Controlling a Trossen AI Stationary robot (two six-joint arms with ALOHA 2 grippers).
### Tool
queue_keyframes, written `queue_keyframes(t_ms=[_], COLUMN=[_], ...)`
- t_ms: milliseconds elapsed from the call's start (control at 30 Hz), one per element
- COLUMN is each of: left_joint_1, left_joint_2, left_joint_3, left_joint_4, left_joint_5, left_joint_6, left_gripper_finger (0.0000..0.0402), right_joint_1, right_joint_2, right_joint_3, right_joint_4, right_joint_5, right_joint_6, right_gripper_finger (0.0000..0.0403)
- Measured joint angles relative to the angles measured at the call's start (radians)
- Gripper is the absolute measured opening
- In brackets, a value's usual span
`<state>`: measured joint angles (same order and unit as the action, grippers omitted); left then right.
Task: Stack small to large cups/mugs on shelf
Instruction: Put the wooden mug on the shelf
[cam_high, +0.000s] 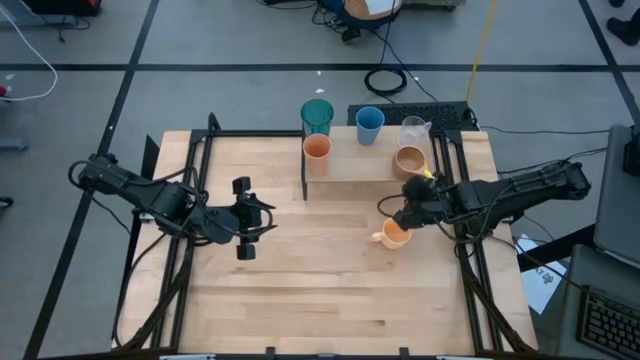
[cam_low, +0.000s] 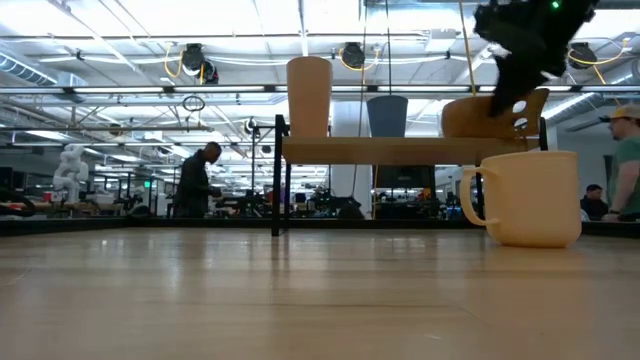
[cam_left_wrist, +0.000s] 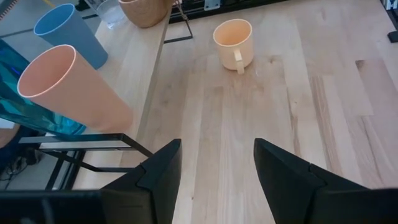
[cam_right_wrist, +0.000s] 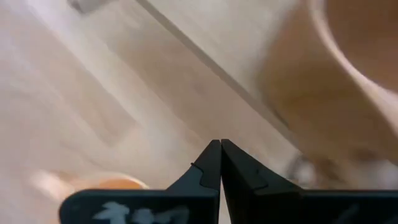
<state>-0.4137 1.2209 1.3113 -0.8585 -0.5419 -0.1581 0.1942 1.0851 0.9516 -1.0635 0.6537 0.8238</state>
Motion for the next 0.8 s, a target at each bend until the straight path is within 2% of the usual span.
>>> queue_keyframes(t_ms=[200, 433, 800], left_joint_1=[0.000, 0.000, 0.000], left_joint_2=[0.000, 0.000, 0.000], left_joint_3=[0.000, 0.000, 0.000], left_joint_4=[0.000, 0.001, 0.001], left_joint_5=[0.000, 0.000, 0.000], left_joint_6=[0.000, -0.001, -0.002], left_gripper_finger=[0.0202, 0.0202, 0.0202], right_joint_1=[-0.010, -0.107, -0.180], right_joint_2=[0.024, 0.071, 0.075], right_joint_3=[0.000, -0.001, -0.001], right_joint_4=[0.250, 0.205, 0.195], right_joint_5=[0.026, 0.022, 0.022], right_joint_6=[-0.164, -0.182, -0.234], right_gripper_finger=[0.0000, 0.0000, 0.0000])
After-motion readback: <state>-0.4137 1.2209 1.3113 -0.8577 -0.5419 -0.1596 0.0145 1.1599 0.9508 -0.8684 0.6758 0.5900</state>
